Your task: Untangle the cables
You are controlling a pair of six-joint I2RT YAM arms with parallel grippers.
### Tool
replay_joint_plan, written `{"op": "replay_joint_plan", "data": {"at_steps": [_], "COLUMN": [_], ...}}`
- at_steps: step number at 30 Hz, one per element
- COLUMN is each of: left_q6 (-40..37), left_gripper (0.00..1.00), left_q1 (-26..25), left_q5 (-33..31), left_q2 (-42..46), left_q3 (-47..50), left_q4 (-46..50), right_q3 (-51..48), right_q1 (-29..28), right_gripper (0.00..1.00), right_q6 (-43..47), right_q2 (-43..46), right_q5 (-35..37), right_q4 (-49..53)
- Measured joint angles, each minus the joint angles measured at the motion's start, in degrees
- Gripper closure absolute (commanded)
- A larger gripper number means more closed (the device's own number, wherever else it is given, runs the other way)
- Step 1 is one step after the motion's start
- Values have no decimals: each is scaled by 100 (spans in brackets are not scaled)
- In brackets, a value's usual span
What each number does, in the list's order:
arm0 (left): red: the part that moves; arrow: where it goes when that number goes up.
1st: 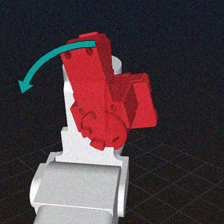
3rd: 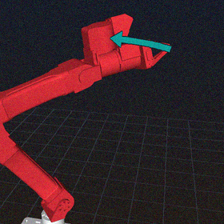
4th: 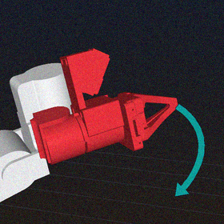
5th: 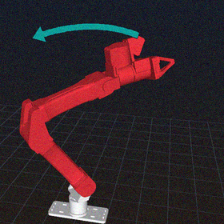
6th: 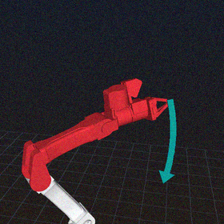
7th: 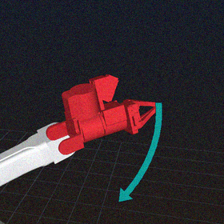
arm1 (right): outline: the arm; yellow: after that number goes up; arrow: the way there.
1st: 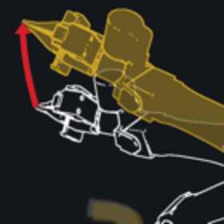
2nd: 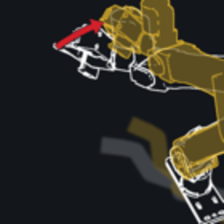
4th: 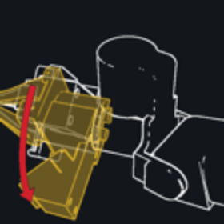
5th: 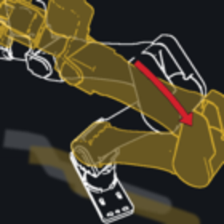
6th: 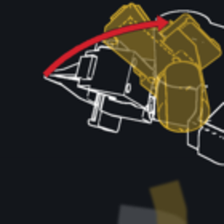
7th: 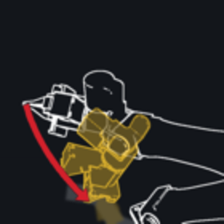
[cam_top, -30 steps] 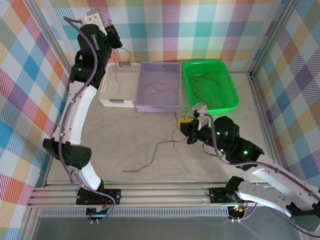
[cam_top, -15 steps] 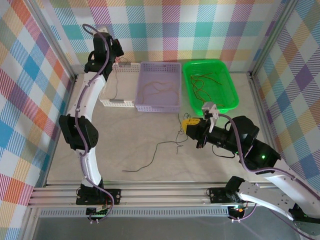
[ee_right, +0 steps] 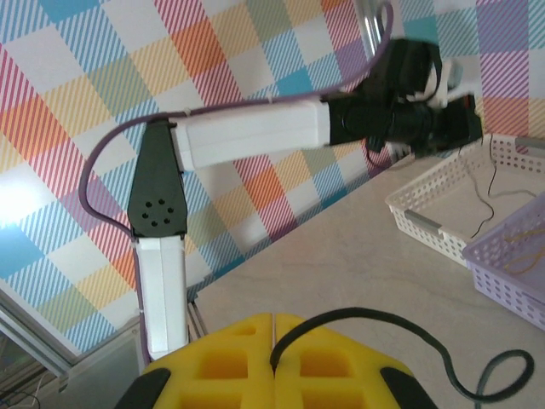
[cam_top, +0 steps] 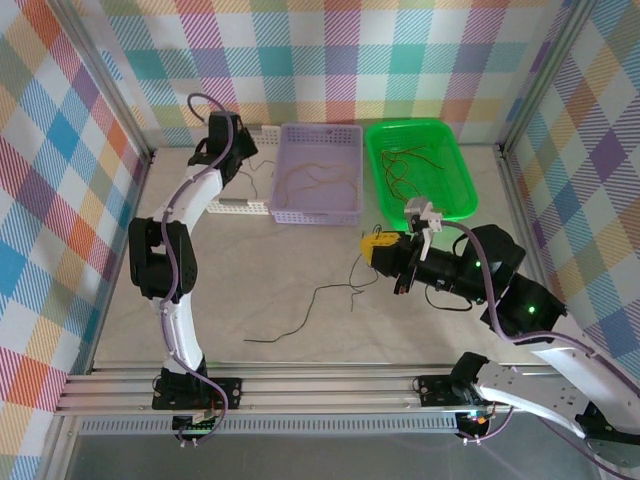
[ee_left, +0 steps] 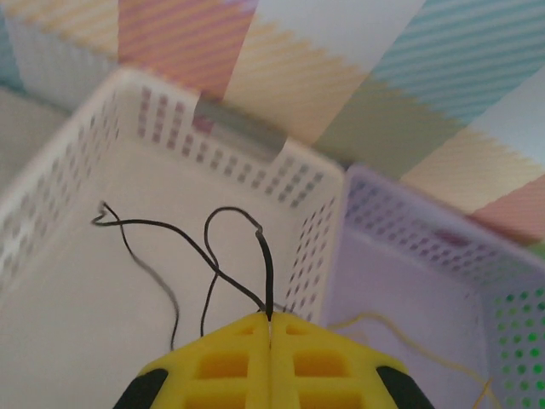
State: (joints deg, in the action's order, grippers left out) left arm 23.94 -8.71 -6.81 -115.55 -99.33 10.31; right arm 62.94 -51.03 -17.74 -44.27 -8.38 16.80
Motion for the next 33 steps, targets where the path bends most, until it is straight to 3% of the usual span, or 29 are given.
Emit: {"op": "replay_joint_plan", "data": {"at_steps": [3, 13, 19, 24, 27, 33], "left_q6": [173, 505, 614, 839, 1104, 2118], "left_gripper": [98, 49, 31, 22, 15, 8], "left_q1": [-2, -2, -2, -2, -13, -140], "left_q5": [81, 387, 553, 881, 1340, 2629], "left_q2": [-2, 55, 380, 1078, 1742, 2739], "left_q3": [275, 645, 1088, 1515, 2087, 3394], "left_q4": [20, 7, 13, -85, -612, -2647], "right_q3": [155, 1019, 1652, 2072, 2293, 2494], "right_q1": [0, 0, 0, 0, 0, 0], "right_gripper": [100, 100, 100, 100, 100, 100], "right_q6": [0, 2, 0, 2, 2, -44], "right_q2": [-74, -549, -903, -1174, -1381, -1657], "right_q5": [26, 227, 348, 345, 348, 343], "right_q4": [2, 262, 546, 715, 813, 905]}}
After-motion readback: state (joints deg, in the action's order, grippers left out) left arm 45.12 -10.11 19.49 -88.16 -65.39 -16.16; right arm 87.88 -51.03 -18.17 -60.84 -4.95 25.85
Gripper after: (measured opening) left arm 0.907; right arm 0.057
